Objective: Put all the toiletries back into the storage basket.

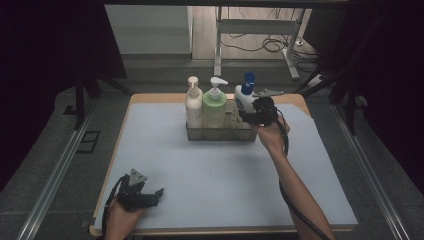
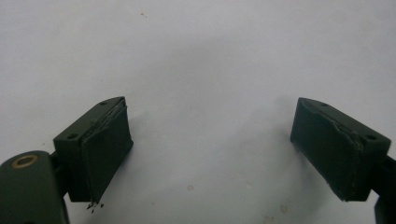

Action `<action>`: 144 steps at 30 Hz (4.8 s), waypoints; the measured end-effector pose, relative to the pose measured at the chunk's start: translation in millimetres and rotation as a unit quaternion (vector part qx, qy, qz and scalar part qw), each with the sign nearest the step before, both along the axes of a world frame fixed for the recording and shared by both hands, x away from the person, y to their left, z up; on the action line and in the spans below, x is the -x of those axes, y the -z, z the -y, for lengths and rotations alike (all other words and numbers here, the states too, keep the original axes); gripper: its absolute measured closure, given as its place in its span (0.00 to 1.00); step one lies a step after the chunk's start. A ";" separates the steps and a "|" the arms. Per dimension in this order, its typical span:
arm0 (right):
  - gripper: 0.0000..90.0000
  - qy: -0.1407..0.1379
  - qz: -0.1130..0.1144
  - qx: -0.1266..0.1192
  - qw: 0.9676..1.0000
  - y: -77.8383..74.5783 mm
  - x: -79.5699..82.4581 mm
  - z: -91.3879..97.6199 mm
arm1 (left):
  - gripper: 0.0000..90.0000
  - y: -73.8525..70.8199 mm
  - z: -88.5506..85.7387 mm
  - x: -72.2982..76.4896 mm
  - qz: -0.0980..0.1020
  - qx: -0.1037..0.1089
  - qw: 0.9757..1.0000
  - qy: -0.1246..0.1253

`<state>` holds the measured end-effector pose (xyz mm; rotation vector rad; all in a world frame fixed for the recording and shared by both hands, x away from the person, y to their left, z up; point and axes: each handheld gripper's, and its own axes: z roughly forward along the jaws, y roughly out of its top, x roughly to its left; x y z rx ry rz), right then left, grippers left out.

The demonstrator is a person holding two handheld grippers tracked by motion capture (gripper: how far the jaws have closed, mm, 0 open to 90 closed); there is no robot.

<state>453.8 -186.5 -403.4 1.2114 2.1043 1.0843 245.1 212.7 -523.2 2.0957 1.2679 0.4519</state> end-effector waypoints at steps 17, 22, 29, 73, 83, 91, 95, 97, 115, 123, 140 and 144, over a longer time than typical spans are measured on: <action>0.51 -0.032 0.002 0.008 0.999 -4.5 25.6 19.2 | 0.13 0.0 0.0 0.0 0.000 0.000 1.000 0.000; 0.57 -0.033 -0.003 0.004 0.999 -5.0 31.0 25.8 | 0.13 0.0 0.0 0.1 0.000 0.000 1.000 0.000; 0.68 -0.015 -0.012 -0.008 1.000 -3.8 33.2 36.0 | 0.13 0.0 0.0 0.1 0.000 0.000 1.000 0.000; 0.99 0.024 -0.075 -0.003 0.997 47.3 -31.0 26.4 | 0.13 0.0 -0.1 -0.1 -0.001 0.000 1.000 0.000; 0.99 0.018 -0.082 0.002 0.997 51.6 -30.8 22.7 | 0.13 0.0 -0.1 -0.2 -0.001 0.000 1.000 0.000; 0.99 0.004 -0.085 0.000 0.996 54.1 -29.4 13.2 | 0.13 -0.1 -0.1 -0.2 -0.001 0.000 1.000 0.000; 0.99 0.000 -0.086 0.000 0.996 54.8 -28.2 8.4 | 0.13 0.0 -0.1 -0.2 -0.001 0.000 1.000 0.000; 0.99 -0.004 -0.086 0.000 0.996 55.7 -27.7 7.0 | 0.13 -0.1 -0.1 -0.2 -0.001 0.000 1.000 0.000; 1.00 -0.018 -0.083 0.004 0.996 55.9 -21.3 -3.4 | 0.13 -0.1 -0.1 -0.3 -0.001 0.000 1.000 0.000; 1.00 -0.021 -0.081 0.004 0.997 53.5 -16.3 -3.1 | 0.13 -0.1 0.0 -0.3 -0.001 0.000 1.000 0.000; 1.00 -0.032 -0.080 0.006 0.996 50.1 -9.5 -3.6 | 0.13 -0.1 0.0 -0.2 -0.001 0.000 1.000 0.000; 0.90 -0.028 -0.076 0.018 0.997 47.9 -9.2 -2.2 | 0.13 -0.1 0.1 -0.2 -0.001 0.000 1.000 0.000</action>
